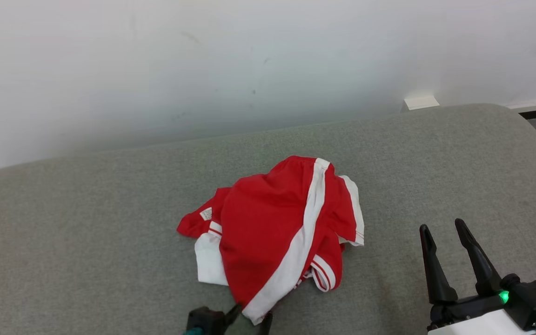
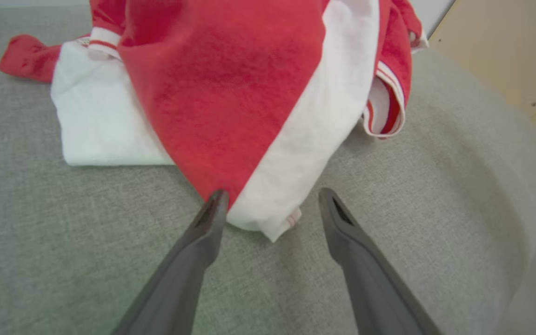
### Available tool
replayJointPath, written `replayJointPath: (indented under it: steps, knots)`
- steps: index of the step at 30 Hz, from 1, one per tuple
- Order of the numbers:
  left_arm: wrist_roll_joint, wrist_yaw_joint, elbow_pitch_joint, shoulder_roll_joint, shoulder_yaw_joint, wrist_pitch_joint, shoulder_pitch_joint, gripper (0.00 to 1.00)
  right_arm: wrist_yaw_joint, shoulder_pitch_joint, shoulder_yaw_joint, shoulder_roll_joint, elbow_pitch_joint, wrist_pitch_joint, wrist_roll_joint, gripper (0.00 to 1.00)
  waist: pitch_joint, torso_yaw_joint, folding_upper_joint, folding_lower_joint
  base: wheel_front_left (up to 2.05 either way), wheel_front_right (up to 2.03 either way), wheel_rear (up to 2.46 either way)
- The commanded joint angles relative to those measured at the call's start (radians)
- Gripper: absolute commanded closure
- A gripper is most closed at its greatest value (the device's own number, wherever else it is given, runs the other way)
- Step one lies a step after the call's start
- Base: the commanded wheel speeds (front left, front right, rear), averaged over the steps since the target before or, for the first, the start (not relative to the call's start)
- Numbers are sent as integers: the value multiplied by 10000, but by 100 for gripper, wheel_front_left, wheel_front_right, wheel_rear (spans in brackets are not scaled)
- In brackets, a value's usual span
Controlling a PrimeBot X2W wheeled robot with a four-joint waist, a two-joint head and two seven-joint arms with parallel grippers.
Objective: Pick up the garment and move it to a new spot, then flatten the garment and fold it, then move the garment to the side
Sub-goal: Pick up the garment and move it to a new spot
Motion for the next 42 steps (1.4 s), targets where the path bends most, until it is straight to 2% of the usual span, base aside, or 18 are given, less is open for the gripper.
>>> replayJointPath:
  steps: [1, 5, 11, 12, 14, 23, 28, 33, 37, 42]
  knots:
    - [117, 75, 213, -24, -36, -14, -300, 0, -18, -115, 30, 16, 0, 7, 23, 0, 122, -109, -1, 0, 0, 0, 0]
    - [201, 282, 984, -121, -194, 147, -847, 0, -18, -243, 118, 47, 62, 7, 57, 0, 290, -305, -1, 0, 0, 0, 0]
    - [-32, 323, 2033, -200, -394, 341, -1350, 0, -18, -374, 132, 99, 92, 7, 106, 0, 506, -540, -1, 0, 0, 0, 0]
    - [-74, 318, 2126, -212, -392, 229, -1417, 19, -18, -382, 119, 109, 95, 7, 110, 0, 523, -550, -1, 0, 0, 0, 0]
    - [-193, 327, 2214, -226, -406, 22, -1547, 100, -18, -370, 86, 123, 101, 7, 108, 0, 534, -545, -1, 0, 0, 0, 0]
    - [-385, 199, 1620, -247, -669, -771, -1558, 100, -18, -202, -62, 143, 67, 7, 25, 0, 431, -209, -1, 0, 0, 0, 0]
    - [-467, 151, 268, -196, -766, -973, -1354, 100, -18, -92, -99, 101, 96, 7, -29, 0, 250, 157, -1, 0, 0, 0, 0]
    - [-1117, 79, -1713, 37, -168, -800, -1379, 100, -18, 7, -176, 103, 93, 7, -23, 0, 4, 563, -1, 0, 0, 0, 0]
    - [-1611, 64, -3197, 545, 428, -87, -1909, 100, -18, 167, -178, 132, 115, 7, -8, 0, -183, 1003, -1, 0, 0, 0, 0]
    - [-1610, 217, -4109, 1523, 1243, 874, -3014, 100, -18, 158, -95, 185, 95, 9, 36, 0, -254, 1507, -1, 0, 0, 0, 0]
